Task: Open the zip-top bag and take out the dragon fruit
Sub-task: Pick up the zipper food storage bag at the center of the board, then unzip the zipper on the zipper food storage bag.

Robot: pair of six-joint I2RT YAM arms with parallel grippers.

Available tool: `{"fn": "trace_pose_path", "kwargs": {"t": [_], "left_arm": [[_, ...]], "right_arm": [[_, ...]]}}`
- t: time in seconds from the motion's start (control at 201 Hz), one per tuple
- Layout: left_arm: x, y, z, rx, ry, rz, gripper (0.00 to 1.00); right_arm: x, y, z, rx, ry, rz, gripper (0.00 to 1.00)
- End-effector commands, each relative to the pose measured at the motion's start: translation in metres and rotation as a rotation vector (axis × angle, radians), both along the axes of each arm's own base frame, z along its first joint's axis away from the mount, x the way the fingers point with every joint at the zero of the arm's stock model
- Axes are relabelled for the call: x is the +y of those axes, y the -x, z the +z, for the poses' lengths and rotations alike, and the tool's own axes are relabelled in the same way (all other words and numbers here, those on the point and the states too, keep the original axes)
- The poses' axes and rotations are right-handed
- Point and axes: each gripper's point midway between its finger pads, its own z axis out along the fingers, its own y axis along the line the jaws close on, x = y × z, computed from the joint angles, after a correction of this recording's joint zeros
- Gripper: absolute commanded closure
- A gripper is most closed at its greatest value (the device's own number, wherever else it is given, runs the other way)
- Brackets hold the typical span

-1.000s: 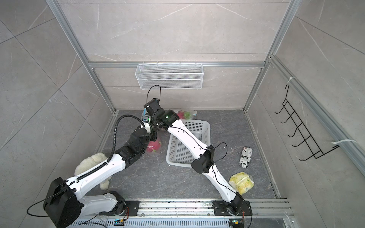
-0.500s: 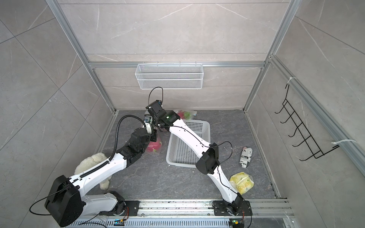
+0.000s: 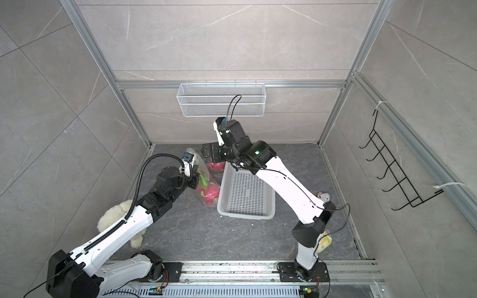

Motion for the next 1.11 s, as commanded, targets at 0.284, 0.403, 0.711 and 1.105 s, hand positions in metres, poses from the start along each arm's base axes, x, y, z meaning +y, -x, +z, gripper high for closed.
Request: {"fn": "trace_pose_path", "kwargs": {"t": [0.284,0.403,0.711,1.105], "left_arm": [[0.029,0.020,0.079,-0.189,-0.039,-0.125,1.00],[0.037,0.019,0.101,-0.233,0.012,-0.162,1.00],[0.030,0.012,0.099,-0.196,-0.001,-0.338,1.00],[0.031,0.033,0.052,-0.123,-0.090,-0.418,1.00]], "right_arm": [[0.015,-0.009,-0.036,-0.147,0.116,0.213,0.00],[0.022,-0.019,-0.078,-0.064,0.142,0.236,0.07],[0.049,-0.014,-0.126,-0.050,0.091,0.371,0.26],[0.044,0.004,-0.102,-0.480,0.266,0.645,0.35]]}}
